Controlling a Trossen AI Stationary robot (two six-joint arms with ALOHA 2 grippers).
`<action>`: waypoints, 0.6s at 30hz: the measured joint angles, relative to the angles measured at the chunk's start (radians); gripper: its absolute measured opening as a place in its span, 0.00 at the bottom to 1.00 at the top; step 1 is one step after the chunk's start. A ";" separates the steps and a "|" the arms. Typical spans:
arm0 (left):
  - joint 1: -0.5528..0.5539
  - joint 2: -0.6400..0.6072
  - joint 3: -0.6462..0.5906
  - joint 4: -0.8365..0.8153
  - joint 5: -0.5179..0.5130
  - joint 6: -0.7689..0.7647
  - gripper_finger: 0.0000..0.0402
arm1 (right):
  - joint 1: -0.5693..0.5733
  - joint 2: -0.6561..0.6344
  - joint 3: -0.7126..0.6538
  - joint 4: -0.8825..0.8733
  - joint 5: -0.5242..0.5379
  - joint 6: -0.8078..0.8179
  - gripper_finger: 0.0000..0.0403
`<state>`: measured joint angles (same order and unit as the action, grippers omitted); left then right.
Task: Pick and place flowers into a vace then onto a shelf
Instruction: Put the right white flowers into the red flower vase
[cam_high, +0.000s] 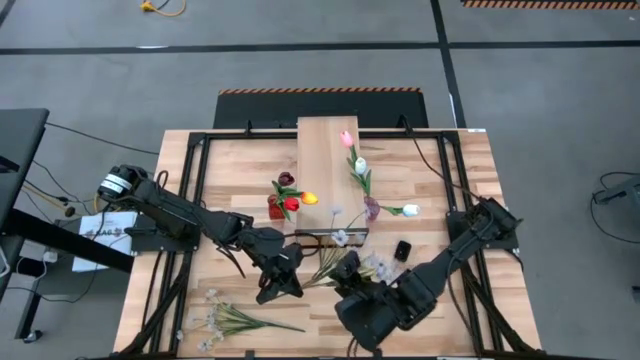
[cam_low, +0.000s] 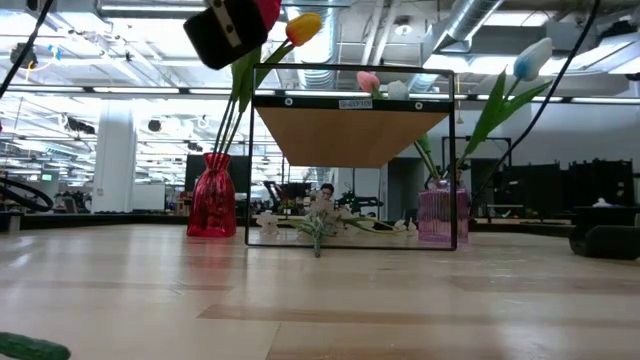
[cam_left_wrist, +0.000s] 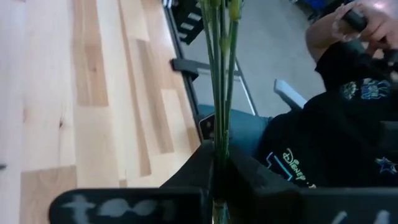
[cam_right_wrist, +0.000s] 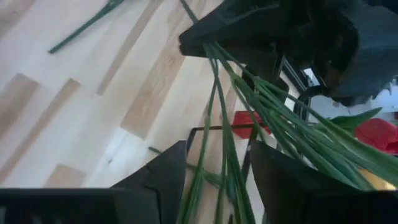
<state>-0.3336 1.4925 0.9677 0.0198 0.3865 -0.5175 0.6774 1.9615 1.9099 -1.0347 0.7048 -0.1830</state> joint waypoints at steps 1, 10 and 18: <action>0.000 0.000 0.000 -0.010 -0.002 0.000 0.01 | 0.007 -0.004 0.000 -0.009 0.001 0.019 0.44; 0.000 -0.002 0.000 -0.067 -0.007 -0.002 0.01 | 0.077 -0.019 0.011 -0.078 0.005 0.147 0.40; -0.003 -0.003 0.000 -0.136 -0.073 -0.003 0.01 | 0.163 -0.019 0.077 -0.095 0.005 0.207 0.35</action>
<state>-0.3367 1.4899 0.9680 -0.1159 0.3140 -0.5205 0.8402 1.9424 1.9871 -1.1298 0.7096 0.0245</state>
